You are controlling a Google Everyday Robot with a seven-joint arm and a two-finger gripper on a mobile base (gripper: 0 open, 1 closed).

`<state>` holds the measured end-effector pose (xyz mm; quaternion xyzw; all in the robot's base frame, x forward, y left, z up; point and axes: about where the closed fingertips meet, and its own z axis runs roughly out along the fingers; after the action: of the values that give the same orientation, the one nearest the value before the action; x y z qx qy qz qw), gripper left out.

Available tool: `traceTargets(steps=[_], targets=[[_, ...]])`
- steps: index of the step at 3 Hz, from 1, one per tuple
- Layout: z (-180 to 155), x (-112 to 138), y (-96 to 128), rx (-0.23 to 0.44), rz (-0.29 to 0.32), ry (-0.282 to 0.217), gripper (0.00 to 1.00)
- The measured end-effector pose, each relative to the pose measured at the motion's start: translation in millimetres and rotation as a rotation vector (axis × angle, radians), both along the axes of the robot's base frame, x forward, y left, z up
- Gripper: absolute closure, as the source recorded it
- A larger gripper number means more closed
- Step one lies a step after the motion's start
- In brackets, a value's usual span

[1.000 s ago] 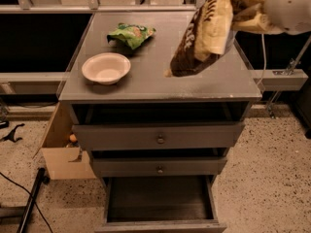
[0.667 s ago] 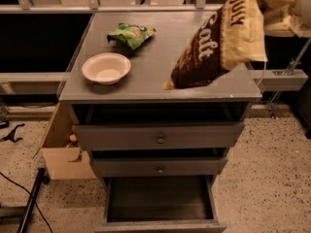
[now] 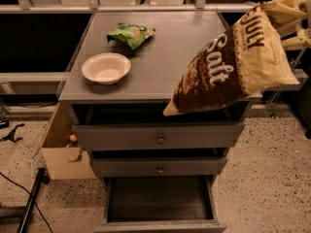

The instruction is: Place brown chip bag into bottom drawer

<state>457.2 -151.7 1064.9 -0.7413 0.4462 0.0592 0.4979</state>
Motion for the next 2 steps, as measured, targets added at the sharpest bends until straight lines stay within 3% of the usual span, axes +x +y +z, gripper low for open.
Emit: traceTargets(steps=[1, 2], targets=[[-7.5, -4.2, 12.6, -0.006, 0.053, 0.007, 1.00], [-33.1, -16.7, 17.5, 0.008, 0.089, 0.047, 1.00]])
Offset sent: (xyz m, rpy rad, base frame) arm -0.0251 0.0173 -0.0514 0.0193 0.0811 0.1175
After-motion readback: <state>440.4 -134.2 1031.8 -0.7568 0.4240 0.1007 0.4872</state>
